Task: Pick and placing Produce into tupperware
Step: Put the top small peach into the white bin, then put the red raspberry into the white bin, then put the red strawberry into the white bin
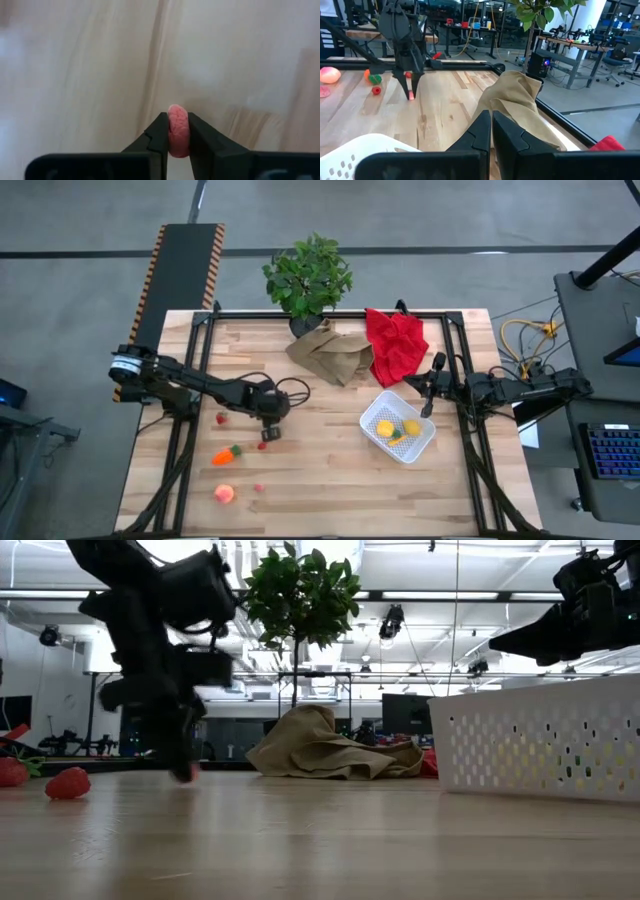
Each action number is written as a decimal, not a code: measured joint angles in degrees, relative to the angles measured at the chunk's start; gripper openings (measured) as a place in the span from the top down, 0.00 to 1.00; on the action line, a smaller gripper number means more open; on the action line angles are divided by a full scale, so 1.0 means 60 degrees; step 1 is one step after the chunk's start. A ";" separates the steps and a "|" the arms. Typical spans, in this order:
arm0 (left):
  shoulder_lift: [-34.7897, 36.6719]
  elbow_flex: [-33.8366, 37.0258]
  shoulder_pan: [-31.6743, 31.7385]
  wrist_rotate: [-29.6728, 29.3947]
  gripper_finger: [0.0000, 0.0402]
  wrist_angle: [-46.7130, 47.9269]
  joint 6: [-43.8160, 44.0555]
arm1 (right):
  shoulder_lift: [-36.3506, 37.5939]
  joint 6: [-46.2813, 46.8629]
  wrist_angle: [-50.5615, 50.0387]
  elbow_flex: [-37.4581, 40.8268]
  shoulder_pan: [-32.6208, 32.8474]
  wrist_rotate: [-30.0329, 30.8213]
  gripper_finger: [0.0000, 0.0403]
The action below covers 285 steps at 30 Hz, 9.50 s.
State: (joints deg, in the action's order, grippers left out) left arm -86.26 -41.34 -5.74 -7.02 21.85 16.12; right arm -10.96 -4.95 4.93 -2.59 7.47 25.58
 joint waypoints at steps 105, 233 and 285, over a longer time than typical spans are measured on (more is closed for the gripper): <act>0.1630 -0.2407 -0.2164 -0.0281 0.61 0.2998 0.2327 | 0.0006 -0.0277 -0.0002 0.0004 0.0002 0.0266 0.98; -0.5040 -0.7001 0.0086 0.1555 0.51 -0.3967 -0.4576 | 0.0007 -0.0645 0.0219 0.0004 0.0001 0.0506 0.98; 0.1057 -0.0337 -0.1388 0.0114 0.50 0.8676 1.2789 | -0.0004 -0.0637 0.0214 -0.0004 0.0000 0.0753 0.98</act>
State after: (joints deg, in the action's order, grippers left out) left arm -79.92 -43.36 -14.06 -6.34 73.91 92.86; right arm -10.98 -8.78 6.21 -2.61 7.47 30.10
